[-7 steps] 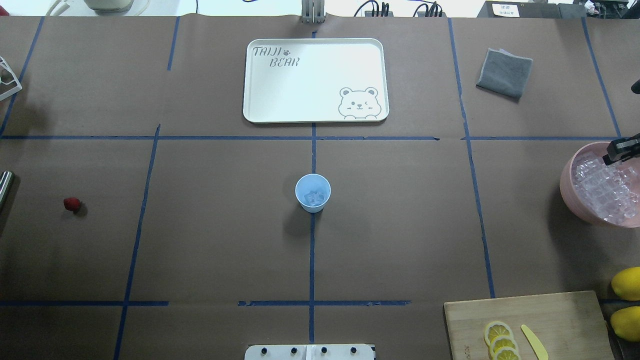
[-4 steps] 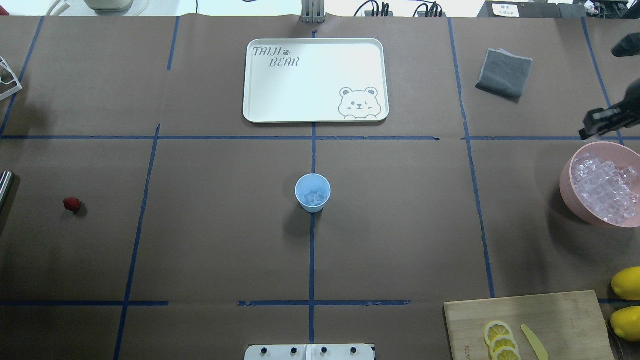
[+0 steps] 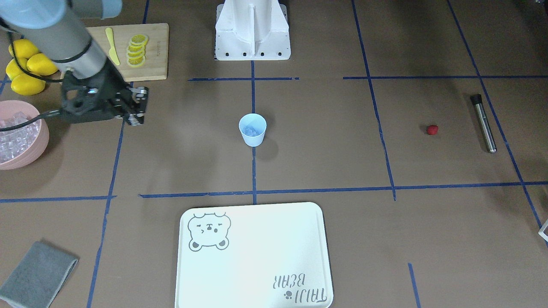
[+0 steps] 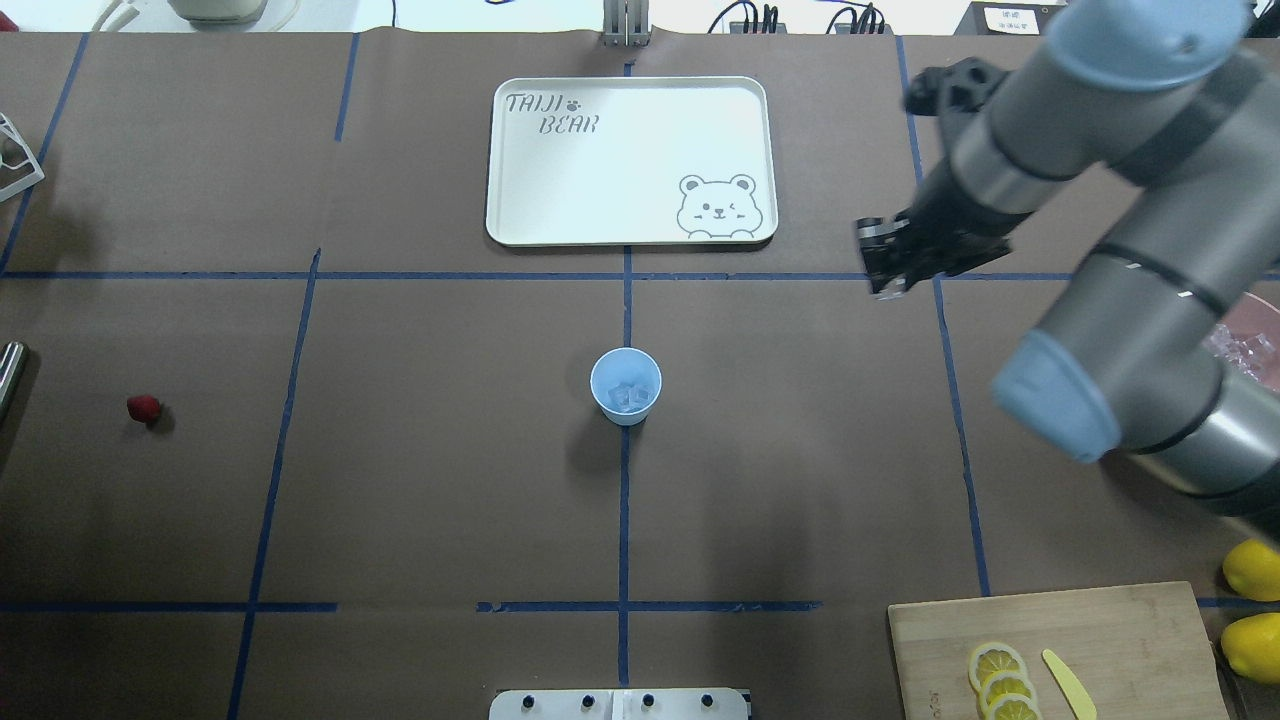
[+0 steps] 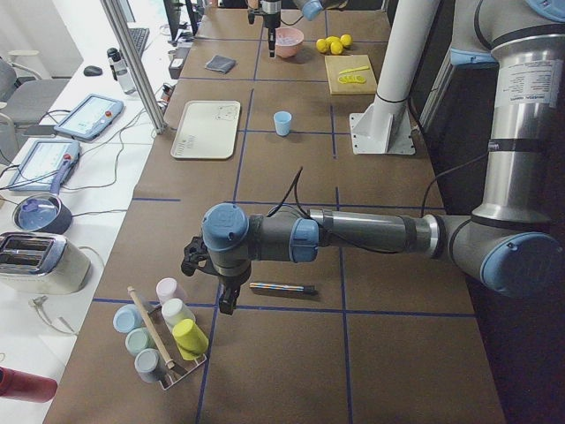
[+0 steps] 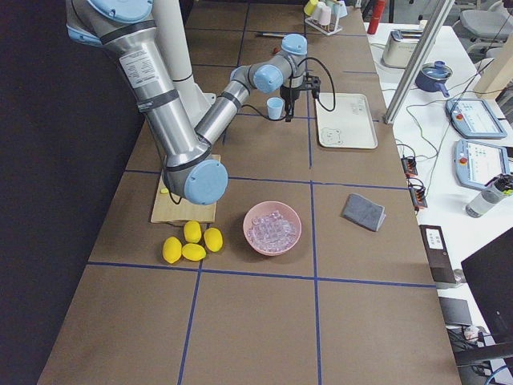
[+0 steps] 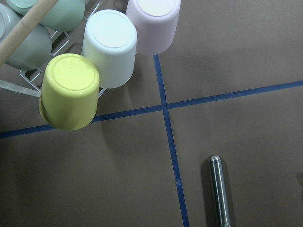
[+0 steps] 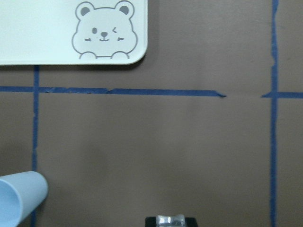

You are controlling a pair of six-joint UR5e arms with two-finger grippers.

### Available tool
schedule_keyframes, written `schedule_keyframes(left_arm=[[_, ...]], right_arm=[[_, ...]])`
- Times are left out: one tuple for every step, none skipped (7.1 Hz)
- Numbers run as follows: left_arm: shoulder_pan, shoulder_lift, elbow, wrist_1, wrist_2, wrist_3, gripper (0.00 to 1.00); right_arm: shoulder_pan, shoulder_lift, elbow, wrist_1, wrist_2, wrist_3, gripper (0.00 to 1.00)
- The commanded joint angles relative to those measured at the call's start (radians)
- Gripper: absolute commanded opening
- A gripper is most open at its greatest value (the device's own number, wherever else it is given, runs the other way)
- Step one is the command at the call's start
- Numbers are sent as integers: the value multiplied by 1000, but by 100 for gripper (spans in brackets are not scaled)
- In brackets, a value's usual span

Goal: Mash ice and strawberries in cup
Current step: 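Carry the ice cube with the right gripper over the cup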

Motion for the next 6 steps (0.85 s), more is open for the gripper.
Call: schedule_keyframes(left_arm=[[2,0,2,1,0,0,100],[2,0,2,1,2,0,100],[0,0,2,1,2,0,100],[2,0,2,0,0,0,100],[2,0,2,1,0,0,100],[2,0,2,0,2,0,100]], right_arm=[[-196,201,-135,-3,-164,230,0],[-239,273,-214,-3,-204,266,0],[-272,305,-264,0,-215,290,0],[-279,309,-273,3,-241,298,0],[-287,327,-291,3,-248,301,0],[-292,345,-321,5,-260,314,0]])
